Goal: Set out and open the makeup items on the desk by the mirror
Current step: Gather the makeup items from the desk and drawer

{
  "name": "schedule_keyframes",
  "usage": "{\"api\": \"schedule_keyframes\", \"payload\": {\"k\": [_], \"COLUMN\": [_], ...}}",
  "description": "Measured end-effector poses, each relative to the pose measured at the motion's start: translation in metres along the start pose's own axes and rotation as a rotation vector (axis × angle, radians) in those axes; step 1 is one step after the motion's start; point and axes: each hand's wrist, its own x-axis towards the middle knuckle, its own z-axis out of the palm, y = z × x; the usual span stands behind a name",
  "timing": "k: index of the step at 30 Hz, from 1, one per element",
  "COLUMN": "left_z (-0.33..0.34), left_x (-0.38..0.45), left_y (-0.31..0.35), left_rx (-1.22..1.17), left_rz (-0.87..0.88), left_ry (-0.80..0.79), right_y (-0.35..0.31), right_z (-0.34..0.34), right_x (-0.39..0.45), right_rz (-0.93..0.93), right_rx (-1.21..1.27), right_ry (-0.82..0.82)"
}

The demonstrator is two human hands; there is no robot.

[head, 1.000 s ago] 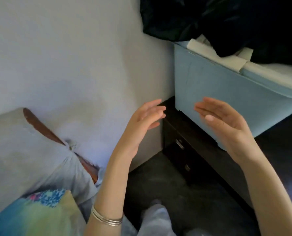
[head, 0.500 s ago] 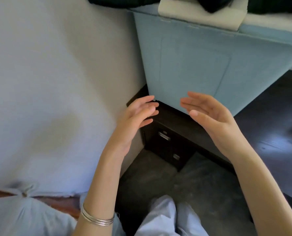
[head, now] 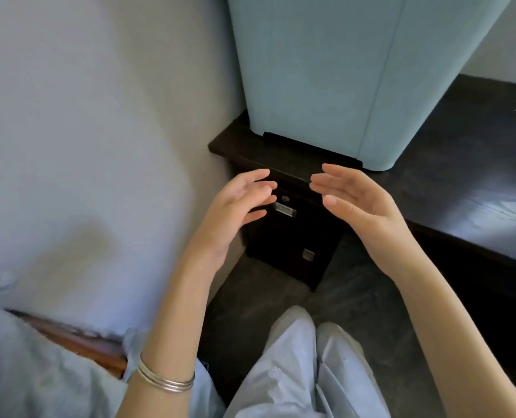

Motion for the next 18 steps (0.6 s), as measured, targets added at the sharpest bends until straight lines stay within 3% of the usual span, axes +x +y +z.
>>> {"api": "schedule_keyframes", "payload": {"k": [10, 18], "left_z": [-0.009, 0.026], "left_x": [0.059, 0.148], "left_y": [-0.055, -0.157], "left_rx": [-0.09, -0.291], "left_rz": [-0.071, -0.539], "left_ry": [0.019, 0.126], "right_y": [0.067, 0.175], "right_z": [0.013, 0.022], "right_x": [0.036, 0.095], "right_rz": [0.066, 0.273], "right_rx": [-0.067, -0.182], "right_ry": [0.109, 0.154]}}
